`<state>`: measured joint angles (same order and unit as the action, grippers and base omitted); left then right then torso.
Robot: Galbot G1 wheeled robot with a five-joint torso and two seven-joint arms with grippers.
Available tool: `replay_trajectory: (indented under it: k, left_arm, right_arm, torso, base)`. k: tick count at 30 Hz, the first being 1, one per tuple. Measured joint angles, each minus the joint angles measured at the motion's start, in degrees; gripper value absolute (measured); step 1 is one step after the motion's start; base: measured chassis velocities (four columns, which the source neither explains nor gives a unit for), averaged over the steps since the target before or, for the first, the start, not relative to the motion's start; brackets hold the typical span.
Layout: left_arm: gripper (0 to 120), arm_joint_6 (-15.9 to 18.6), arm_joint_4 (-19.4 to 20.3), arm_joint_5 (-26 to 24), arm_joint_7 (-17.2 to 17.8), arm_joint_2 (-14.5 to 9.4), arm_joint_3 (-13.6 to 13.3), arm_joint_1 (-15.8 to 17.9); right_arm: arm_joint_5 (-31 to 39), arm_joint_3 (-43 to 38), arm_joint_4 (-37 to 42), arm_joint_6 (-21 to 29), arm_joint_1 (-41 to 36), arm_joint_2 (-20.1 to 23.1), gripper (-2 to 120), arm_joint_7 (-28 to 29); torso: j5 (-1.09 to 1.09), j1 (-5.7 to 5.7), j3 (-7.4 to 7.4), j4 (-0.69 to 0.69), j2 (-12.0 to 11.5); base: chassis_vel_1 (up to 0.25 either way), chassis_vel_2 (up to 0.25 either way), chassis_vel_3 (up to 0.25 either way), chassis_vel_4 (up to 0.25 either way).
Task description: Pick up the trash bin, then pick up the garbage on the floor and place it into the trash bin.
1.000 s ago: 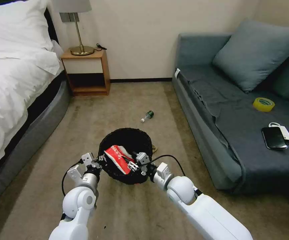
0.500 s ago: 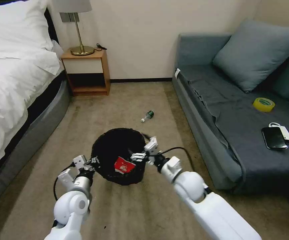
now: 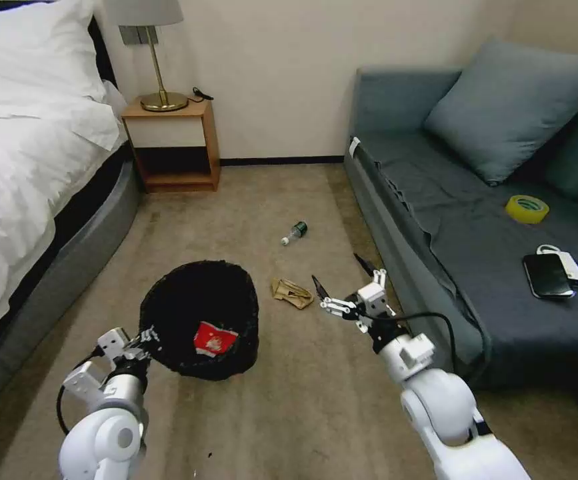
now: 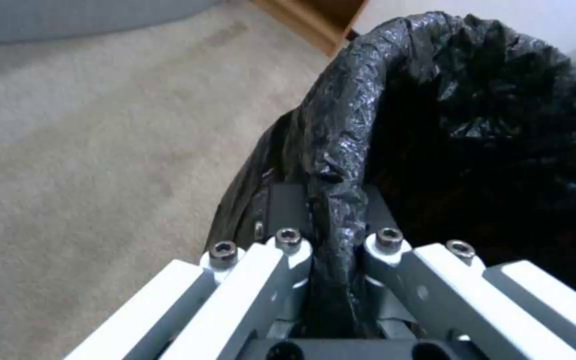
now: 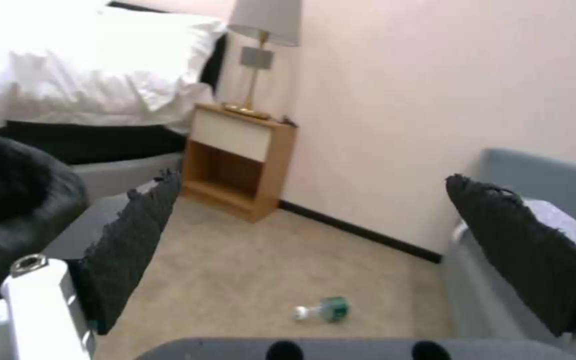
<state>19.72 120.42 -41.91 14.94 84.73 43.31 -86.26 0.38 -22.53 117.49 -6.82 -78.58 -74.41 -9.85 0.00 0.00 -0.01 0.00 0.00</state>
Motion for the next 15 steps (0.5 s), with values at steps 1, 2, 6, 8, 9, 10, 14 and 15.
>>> replay_trajectory:
  k: [1,2,6,8,9,10,14,15]
  left_arm:
    - [4,0.1,0.4,-0.1,0.1,0.1,0.3,-0.1]
    - [4,0.2,1.1,-0.4,0.2,0.2,1.1,-0.5]
    - [4,0.5,1.3,-0.5,0.5,0.1,2.5,-0.8]
    - [4,0.6,1.2,-0.5,0.5,-0.1,3.7,-0.6]
    - [4,0.8,0.9,-0.7,0.5,-0.2,4.3,-0.4]
    - [4,0.8,0.9,-0.7,0.5,-0.2,4.3,-0.4]
    - [4,0.9,0.4,-1.0,0.4,-0.5,4.8,-0.1]
    - [4,0.9,0.4,-1.1,0.3,-0.5,4.8,0.0]
  right_arm:
    - [-0.3,-0.5,0.2,-0.2,-0.4,-0.3,100,-0.1]
    - [-1.5,-1.9,1.0,-0.8,-1.5,-1.2,100,-0.5]
    - [-3.0,-3.2,1.8,-1.3,-2.8,-2.3,100,-0.7]
    - [-3.2,-3.9,1.8,-1.4,-3.4,-2.9,100,-0.7]
    - [-3.3,-4.1,1.6,-1.5,-3.6,-3.1,100,-0.8]
    - [-3.3,-4.1,1.6,-1.5,-3.6,-3.1,100,-0.8]
    - [-3.3,-3.9,1.2,-1.7,-3.9,-3.6,100,-0.8]
    - [-3.3,-3.7,1.0,-1.7,-3.9,-3.8,100,-0.8]
  torso:
    - [0.0,0.0,0.0,0.0,0.0]
    - [0.0,0.0,0.0,-0.01,0.0]
    - [-0.01,0.0,0.0,0.0,0.0]
    - [0.0,0.0,0.0,0.0,0.0]
    - [0.0,0.0,0.0,0.0,0.0]
    - [0.0,0.0,0.0,0.0,0.0]
    - [-0.01,0.0,0.0,0.0,0.0]
    - [0.0,0.0,0.0,0.0,0.0]
  base:
    - [0.0,0.0,0.0,0.0]
    - [0.0,0.0,0.0,0.0]
    - [0.0,0.0,0.0,0.0]
    - [0.0,0.0,0.0,0.0]
    - [0.0,0.0,0.0,0.0]
    - [0.0,0.0,0.0,0.0]
    - [0.0,0.0,0.0,0.0]
    - [0.0,0.0,0.0,0.0]
